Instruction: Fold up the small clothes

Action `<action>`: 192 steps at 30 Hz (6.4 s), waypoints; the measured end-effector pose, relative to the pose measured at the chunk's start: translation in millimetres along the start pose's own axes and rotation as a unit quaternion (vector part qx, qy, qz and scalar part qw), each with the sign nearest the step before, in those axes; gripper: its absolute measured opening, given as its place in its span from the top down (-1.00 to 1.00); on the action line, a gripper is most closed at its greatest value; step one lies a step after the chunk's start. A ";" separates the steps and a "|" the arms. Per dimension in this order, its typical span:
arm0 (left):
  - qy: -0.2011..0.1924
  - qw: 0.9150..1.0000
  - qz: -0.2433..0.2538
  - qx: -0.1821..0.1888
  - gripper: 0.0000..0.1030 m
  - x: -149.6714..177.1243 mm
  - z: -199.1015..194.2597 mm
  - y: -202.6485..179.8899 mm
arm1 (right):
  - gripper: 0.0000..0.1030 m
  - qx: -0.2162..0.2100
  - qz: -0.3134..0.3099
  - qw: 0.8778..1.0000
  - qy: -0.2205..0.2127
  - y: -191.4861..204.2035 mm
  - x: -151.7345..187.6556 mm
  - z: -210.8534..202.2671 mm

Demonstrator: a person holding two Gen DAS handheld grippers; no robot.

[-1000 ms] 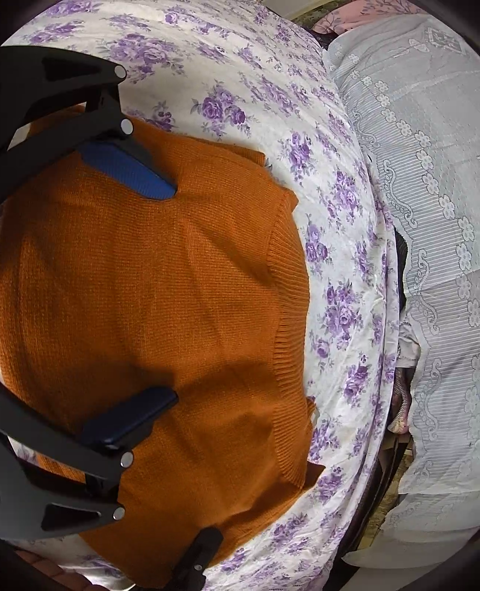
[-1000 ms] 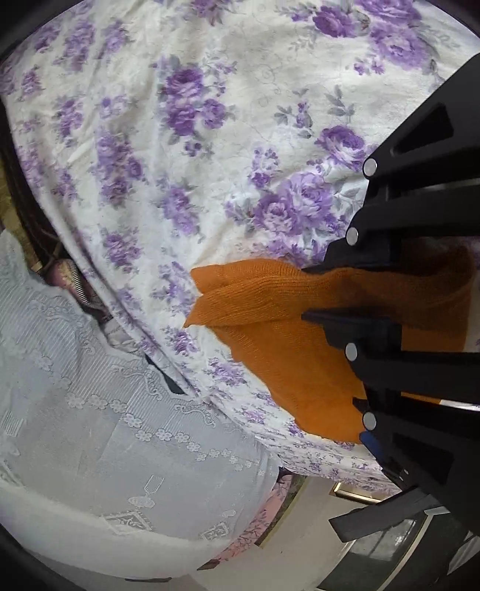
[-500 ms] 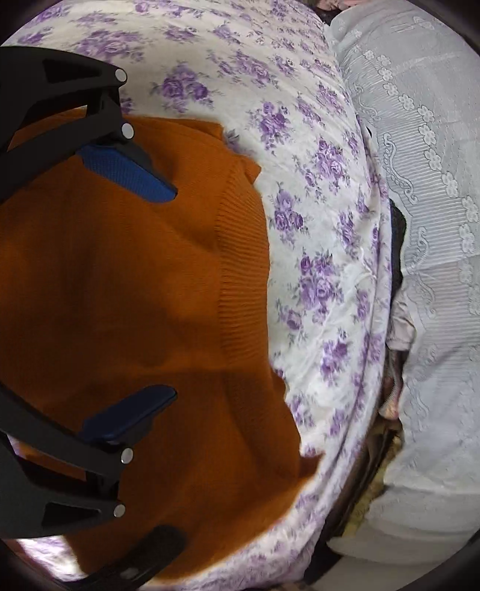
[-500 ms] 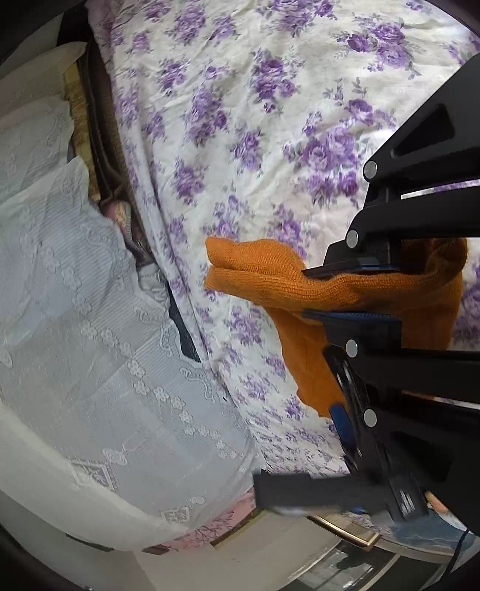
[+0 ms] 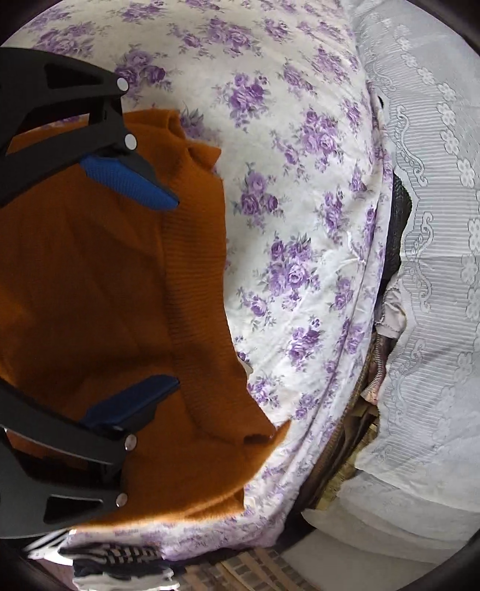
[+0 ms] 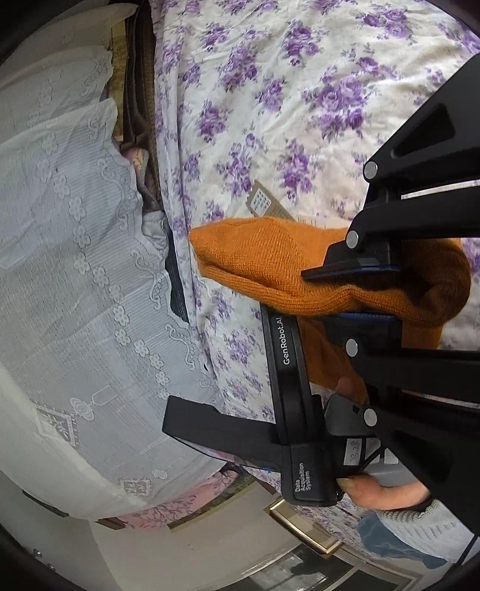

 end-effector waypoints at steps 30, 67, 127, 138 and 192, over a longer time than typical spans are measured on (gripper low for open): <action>-0.031 0.996 -0.073 0.039 -0.68 50.4 -57.2 122.2 | 0.81 -0.028 -0.157 0.983 0.088 112.8 45.7 33.1; 0.005 0.998 -0.061 -0.029 -0.91 70.6 -23.5 100.3 | 0.86 0.006 -0.052 0.996 0.077 33.7 7.5 87.5; -0.018 0.999 0.009 0.035 -0.54 83.8 -14.6 63.5 | -0.10 -0.098 0.114 0.980 0.129 -26.3 38.3 107.7; -0.023 0.996 -0.022 0.088 -0.19 84.0 -13.2 72.3 | 0.12 -0.097 0.101 0.983 0.117 -21.8 38.7 104.2; -0.141 0.984 -0.013 -0.106 0.21 212.8 -198.7 52.3 | 0.25 -0.191 -0.021 0.976 0.103 105.1 111.4 -34.9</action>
Point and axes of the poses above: each gripper's, at about its wrist camera, not at the fingertips, and z roughly the way its jaws point, y to its left, x to its underside, the point moved 1 cm from there along z, roughly the way its jaws point, and after that the axes turned 4 degrees about z, right-handed, at the moved point
